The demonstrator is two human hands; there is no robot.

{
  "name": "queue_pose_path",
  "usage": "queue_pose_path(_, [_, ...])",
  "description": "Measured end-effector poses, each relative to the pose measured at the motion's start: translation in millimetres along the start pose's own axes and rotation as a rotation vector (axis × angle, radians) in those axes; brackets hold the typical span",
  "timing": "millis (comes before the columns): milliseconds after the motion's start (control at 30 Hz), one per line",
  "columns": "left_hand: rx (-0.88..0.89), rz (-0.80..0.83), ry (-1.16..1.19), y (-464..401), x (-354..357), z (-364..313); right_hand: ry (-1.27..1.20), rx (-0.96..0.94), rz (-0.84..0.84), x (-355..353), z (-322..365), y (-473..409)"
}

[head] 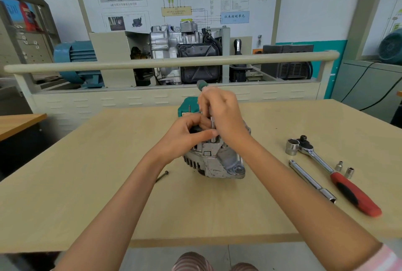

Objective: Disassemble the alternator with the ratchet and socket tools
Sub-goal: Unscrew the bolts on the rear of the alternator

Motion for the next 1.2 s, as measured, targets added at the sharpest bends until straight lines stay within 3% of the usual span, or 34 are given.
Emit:
queue_pose_path(100, [0.034, -0.015, -0.005, 0.8, 1.3, -3.3, 0.707, -0.288, -0.286, 5.8, 0.8, 12.4])
queue_pose_path(167, [0.042, -0.048, -0.01, 0.9, 2.3, -4.9, 1.193, -0.323, -0.469, 11.1, -2.5, 19.1])
queue_pose_path(233, [0.048, -0.058, -0.024, 0.7, 3.4, -7.2, 1.289, -0.287, -0.503, 13.3, -3.6, 20.5])
queue_pose_path(300, [0.061, -0.025, -0.034, 0.0, 3.5, -7.9, 1.096, -0.284, -0.424, 12.6, -1.7, 17.2])
queue_pose_path(400, [0.026, 0.008, -0.046, 0.5, 3.7, -7.1, 0.535, -0.25, -0.235, 4.4, 1.2, 8.4])
queue_pose_path(500, [0.034, 0.026, -0.075, 1.2, 4.4, -6.8, -0.06, 0.005, -0.036, -3.5, 0.8, -2.5])
queue_pose_path(567, [0.041, 0.015, -0.085, 1.3, 5.6, -7.6, -0.264, 0.102, 0.019, -6.2, -1.9, -8.1])
queue_pose_path(633, [0.044, -0.004, -0.072, 1.2, 5.6, -6.5, -0.216, 0.074, -0.011, -2.7, -1.4, -5.8])
queue_pose_path(667, [0.045, -0.007, -0.075, 1.2, 5.4, -5.5, -0.068, -0.01, -0.069, -1.1, -0.9, -1.9])
queue_pose_path(733, [0.04, -0.012, -0.067, 1.2, 5.3, -4.7, 0.451, -0.241, -0.246, 1.5, -2.0, 8.8])
queue_pose_path(800, [0.048, -0.037, -0.051, 0.5, 5.2, -6.7, 0.98, -0.321, -0.449, 4.2, -5.5, 16.4])
queue_pose_path(867, [0.066, -0.051, -0.042, 0.3, 6.0, -11.5, 1.184, -0.289, -0.5, 7.2, -6.1, 19.2])
queue_pose_path(933, [0.076, -0.05, -0.06, -0.2, 7.0, -10.5, 1.093, -0.299, -0.451, 9.1, -3.4, 18.6])
queue_pose_path(1033, [0.009, -0.057, -0.104, 1.2, 7.5, -4.5, 0.608, -0.31, -0.279, 3.0, 1.0, 12.9])
queue_pose_path(1133, [-0.019, -0.014, -0.161, 1.5, 6.5, -2.4, 0.029, -0.077, -0.068, -7.3, 2.7, 2.7])
queue_pose_path(1200, [-0.004, -0.009, -0.153, 1.3, 6.9, -4.3, -0.188, 0.061, -0.016, -11.2, 0.4, -3.3])
Point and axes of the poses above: each hand's wrist, its own y-axis away from the middle knuckle, its own x-axis out of the palm, z = x × y, the point moved 3 cm from there along -y, towards the middle knuckle, and after that the axes turned 9 degrees about x, right-handed, at the moved point
